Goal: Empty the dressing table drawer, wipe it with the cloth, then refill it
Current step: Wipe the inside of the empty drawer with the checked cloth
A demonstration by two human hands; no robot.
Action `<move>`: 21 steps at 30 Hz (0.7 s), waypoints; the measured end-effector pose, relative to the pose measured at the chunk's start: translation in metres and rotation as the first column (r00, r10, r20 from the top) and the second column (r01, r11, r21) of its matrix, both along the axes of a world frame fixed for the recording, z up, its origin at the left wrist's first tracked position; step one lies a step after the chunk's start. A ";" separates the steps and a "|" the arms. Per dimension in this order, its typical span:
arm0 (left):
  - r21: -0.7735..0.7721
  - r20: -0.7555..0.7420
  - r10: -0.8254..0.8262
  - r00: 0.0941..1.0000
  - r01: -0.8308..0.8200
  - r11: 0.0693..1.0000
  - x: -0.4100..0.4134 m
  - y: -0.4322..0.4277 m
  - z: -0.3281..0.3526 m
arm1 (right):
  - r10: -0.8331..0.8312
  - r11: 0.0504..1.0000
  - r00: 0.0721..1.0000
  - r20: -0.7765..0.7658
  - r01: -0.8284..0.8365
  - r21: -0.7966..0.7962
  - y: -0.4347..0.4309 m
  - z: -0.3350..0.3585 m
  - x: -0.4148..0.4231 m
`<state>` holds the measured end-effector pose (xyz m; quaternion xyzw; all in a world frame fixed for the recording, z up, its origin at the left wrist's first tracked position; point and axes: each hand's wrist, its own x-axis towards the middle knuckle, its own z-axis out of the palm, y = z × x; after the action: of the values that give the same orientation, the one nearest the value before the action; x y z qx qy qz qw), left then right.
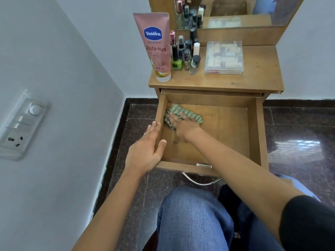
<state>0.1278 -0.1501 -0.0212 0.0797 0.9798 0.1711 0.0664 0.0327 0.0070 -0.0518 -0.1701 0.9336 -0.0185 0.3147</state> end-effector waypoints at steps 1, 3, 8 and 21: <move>0.000 0.003 0.002 1.000 -0.002 1.000 0.000 0.000 0.000 | -0.058 0.998 0.998 -0.024 0.058 0.010 -0.004 -0.002 -0.003; -0.001 0.005 0.002 1.000 -0.002 1.000 -0.001 -0.001 0.000 | -0.159 0.987 0.984 -0.074 0.161 0.019 -0.015 -0.004 -0.010; 0.021 0.008 0.007 1.000 -0.008 1.000 -0.002 -0.002 0.001 | -0.097 0.995 0.993 -0.061 0.097 -0.007 -0.007 0.004 -0.023; 0.029 -0.021 -0.009 1.000 0.010 1.000 -0.003 -0.003 0.000 | -0.009 0.975 0.959 -0.284 -0.055 -0.216 0.018 -0.025 -0.022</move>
<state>0.1248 -0.1533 -0.0212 0.0871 0.9774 0.1844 0.0555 0.0108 0.0252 -0.0772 -0.2160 0.9591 -0.0942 0.1570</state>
